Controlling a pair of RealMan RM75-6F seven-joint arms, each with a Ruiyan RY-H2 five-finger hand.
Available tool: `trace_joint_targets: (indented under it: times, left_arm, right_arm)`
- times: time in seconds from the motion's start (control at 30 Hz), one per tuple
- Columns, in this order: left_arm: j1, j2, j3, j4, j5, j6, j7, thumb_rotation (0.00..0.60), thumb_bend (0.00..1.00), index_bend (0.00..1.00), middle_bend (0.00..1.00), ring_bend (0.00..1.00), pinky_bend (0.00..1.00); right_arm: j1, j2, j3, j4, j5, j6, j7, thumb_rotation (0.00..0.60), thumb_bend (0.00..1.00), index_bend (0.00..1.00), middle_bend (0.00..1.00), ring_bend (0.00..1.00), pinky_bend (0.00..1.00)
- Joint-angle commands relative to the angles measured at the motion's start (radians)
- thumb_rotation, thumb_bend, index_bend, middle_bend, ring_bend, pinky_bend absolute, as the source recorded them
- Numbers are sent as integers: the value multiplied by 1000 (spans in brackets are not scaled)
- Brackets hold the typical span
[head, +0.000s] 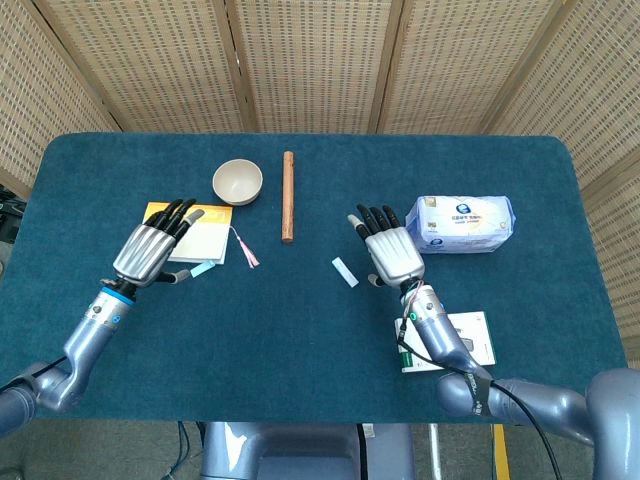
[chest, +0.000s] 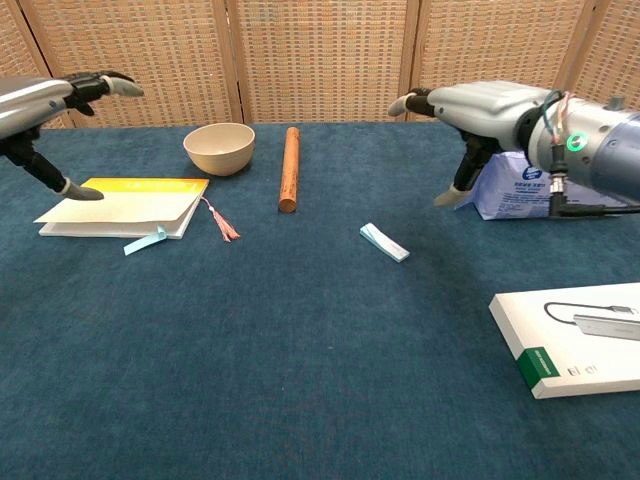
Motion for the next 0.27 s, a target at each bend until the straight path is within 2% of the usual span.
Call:
trace_joint_targets:
  times: [0.03,0.13,0.27]
  left_arm:
    - [76,75,-8,-91,-43,75,37,600,0,0,0,0,114]
    - [170,135,-9,-199,-106,154,74,600,0,0,0,0,59]
    - [299,199,13,-326,-166,249,65,600,0,0,0,0,3]
  right_arm:
    - [-83,83,-31,-81,-91,89,75,600,0,0,0,0,37]
    - [-173,155,-89,-112,-212,184,162,600,0,0,0,0,37]
    - [-303,222,-162,-75,-338,320,291,600,0,0,0,0,37]
